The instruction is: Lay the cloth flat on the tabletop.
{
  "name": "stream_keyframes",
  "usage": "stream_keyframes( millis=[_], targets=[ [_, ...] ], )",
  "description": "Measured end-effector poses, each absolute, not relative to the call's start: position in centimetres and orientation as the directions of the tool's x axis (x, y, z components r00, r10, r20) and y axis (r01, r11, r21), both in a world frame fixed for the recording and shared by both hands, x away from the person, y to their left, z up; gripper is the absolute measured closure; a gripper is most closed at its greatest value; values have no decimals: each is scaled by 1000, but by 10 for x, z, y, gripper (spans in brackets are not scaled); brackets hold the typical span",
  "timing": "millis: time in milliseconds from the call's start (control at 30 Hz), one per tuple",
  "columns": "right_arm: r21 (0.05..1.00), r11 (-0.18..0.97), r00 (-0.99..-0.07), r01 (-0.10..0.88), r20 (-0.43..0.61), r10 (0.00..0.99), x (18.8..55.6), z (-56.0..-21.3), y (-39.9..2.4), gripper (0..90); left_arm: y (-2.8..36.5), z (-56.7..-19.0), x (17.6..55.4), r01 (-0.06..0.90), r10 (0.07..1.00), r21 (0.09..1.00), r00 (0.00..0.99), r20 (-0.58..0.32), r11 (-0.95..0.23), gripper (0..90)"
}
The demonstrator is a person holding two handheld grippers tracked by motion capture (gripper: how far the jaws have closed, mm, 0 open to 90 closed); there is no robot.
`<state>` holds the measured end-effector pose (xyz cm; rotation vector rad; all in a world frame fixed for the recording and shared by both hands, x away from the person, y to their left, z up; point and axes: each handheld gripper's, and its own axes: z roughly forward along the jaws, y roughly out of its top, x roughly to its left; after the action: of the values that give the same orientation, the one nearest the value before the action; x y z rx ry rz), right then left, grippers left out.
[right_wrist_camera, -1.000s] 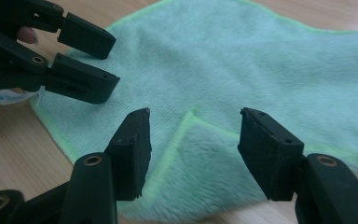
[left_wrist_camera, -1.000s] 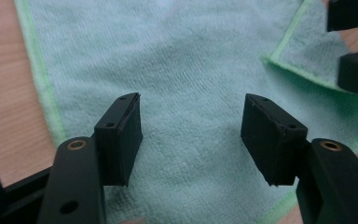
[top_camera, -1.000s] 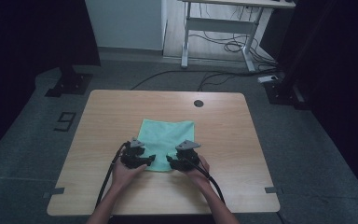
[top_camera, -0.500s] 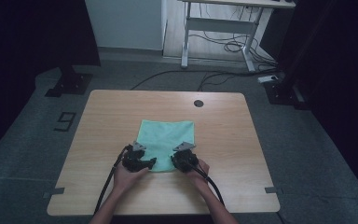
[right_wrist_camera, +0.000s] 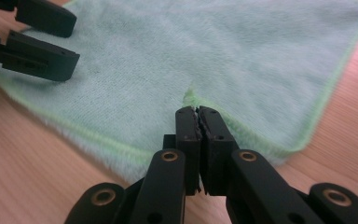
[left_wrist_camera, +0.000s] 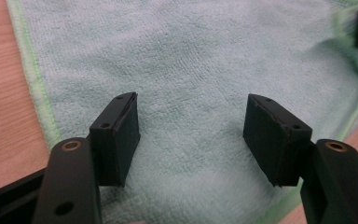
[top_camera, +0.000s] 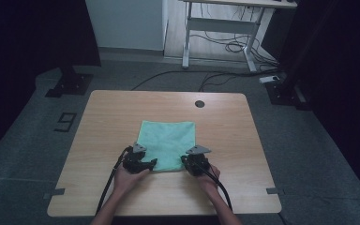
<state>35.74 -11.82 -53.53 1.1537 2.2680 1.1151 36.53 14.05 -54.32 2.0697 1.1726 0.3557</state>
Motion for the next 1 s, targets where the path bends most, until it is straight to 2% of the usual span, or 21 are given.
stream_keyframes(
  millis=[100,233,400,633,800,1000],
  targets=[
    [800,323,-591,506,48,805,347,-533,-132,867,140,-543,364,634,828,705,549,-119,-319,358],
    [807,333,-587,488,21,809,332,-534,-143,892,140,-544,360,624,826,709,554,-106,-327,362],
    [811,327,-599,485,35,800,316,-535,-153,886,139,-543,359,627,822,703,560,-107,-336,358],
    [821,326,-596,469,22,802,303,-527,-162,779,140,-542,358,632,814,696,569,-118,-341,352],
    [839,285,-565,464,32,825,297,-521,-171,637,144,-539,357,622,805,710,579,-131,-331,371],
    [854,247,-567,458,66,821,322,-508,-165,603,146,-530,362,611,812,726,570,-125,-316,375]
  ],
)
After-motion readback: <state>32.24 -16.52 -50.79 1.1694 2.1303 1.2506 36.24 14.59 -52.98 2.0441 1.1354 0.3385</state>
